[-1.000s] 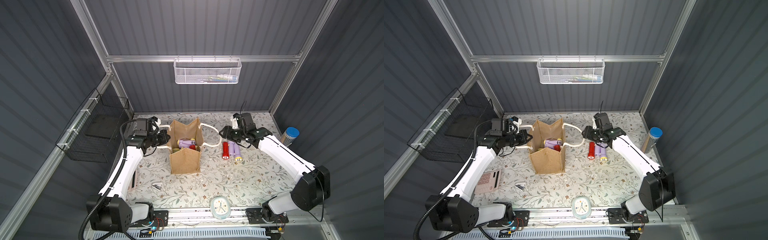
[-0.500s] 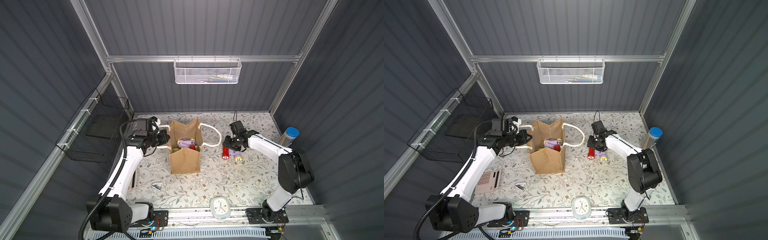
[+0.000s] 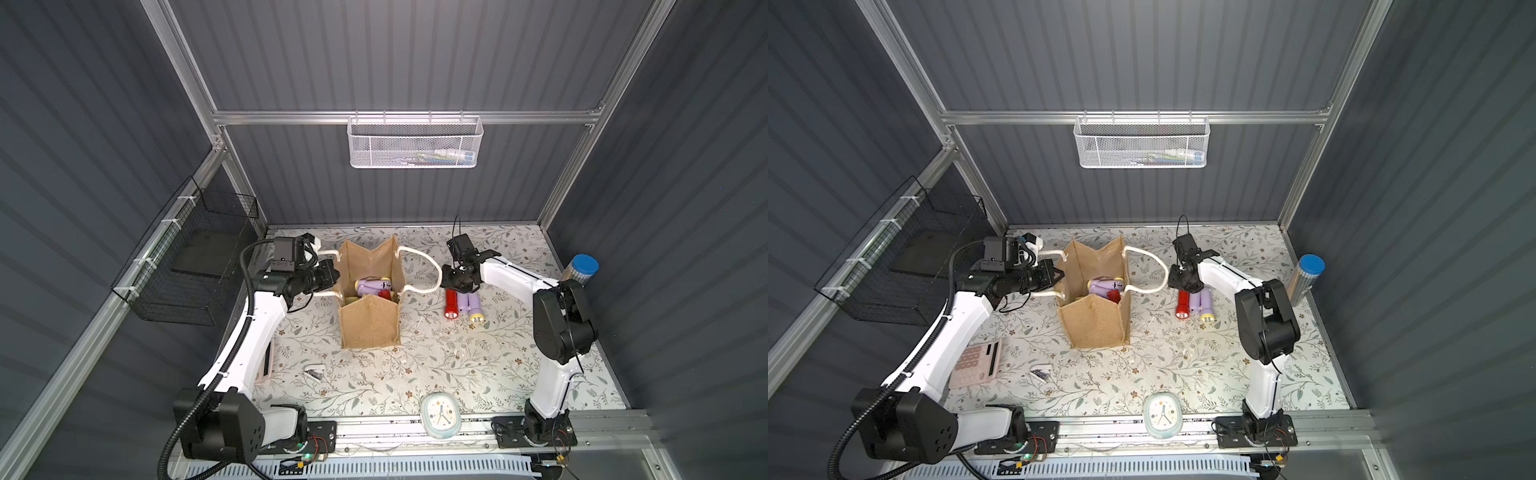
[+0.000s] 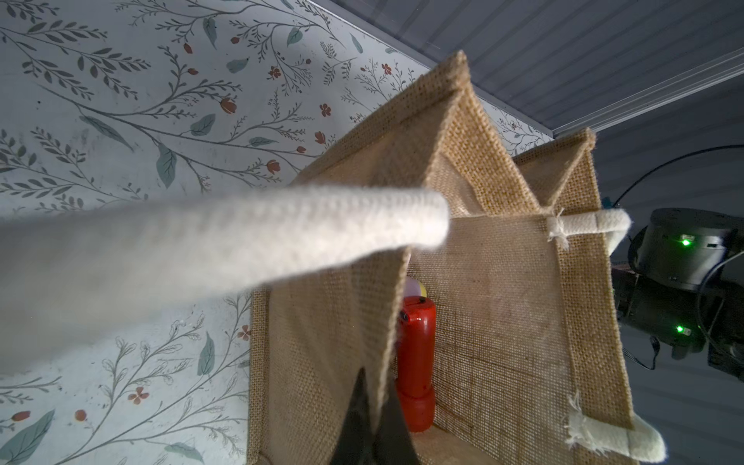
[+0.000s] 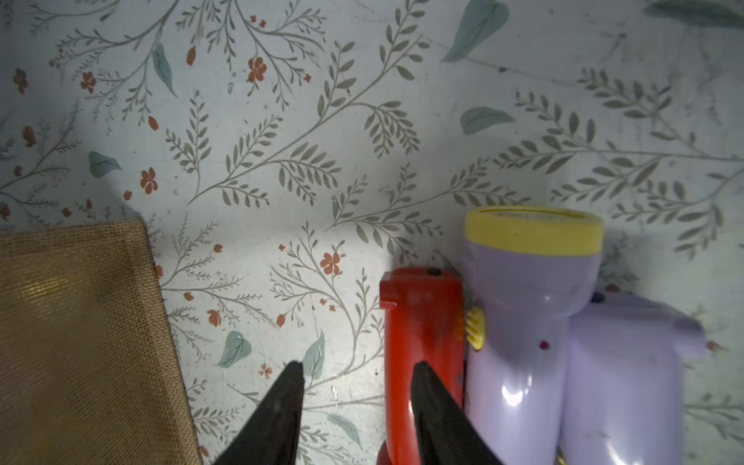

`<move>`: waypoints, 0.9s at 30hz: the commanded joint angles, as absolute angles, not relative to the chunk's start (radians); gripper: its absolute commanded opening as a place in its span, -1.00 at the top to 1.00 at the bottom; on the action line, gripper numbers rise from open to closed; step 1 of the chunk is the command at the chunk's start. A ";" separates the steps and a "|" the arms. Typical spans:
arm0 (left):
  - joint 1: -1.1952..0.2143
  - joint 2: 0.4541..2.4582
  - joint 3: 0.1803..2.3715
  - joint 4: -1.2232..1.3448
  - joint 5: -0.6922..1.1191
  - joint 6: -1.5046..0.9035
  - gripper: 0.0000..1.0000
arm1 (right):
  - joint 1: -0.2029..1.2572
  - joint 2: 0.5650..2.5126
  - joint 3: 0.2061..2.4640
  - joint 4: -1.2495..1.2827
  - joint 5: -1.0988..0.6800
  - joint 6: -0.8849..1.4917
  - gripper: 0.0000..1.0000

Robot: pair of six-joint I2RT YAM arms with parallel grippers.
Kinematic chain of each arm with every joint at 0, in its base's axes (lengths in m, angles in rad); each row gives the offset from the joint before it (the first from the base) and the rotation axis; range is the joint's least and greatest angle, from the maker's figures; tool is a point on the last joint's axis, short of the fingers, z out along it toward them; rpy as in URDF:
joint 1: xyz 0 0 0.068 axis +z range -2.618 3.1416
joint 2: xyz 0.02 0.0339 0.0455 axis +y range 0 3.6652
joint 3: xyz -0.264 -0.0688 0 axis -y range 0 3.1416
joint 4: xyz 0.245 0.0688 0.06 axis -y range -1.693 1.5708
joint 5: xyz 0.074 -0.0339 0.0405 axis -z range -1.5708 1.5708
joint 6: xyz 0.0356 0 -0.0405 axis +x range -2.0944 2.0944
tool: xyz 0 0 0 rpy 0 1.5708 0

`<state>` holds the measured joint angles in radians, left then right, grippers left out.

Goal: Put the flashlights into the tote bags
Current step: Place the flashlight in the canvas bag, then pick up the flashlight from the center of the board.

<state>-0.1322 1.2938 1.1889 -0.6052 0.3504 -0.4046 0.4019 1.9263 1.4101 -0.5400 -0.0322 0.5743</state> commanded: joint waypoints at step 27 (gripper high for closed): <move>-0.133 1.296 1.222 -0.629 0.300 -0.397 1.00 | 0.448 2.124 1.540 -0.686 0.113 0.525 0.05</move>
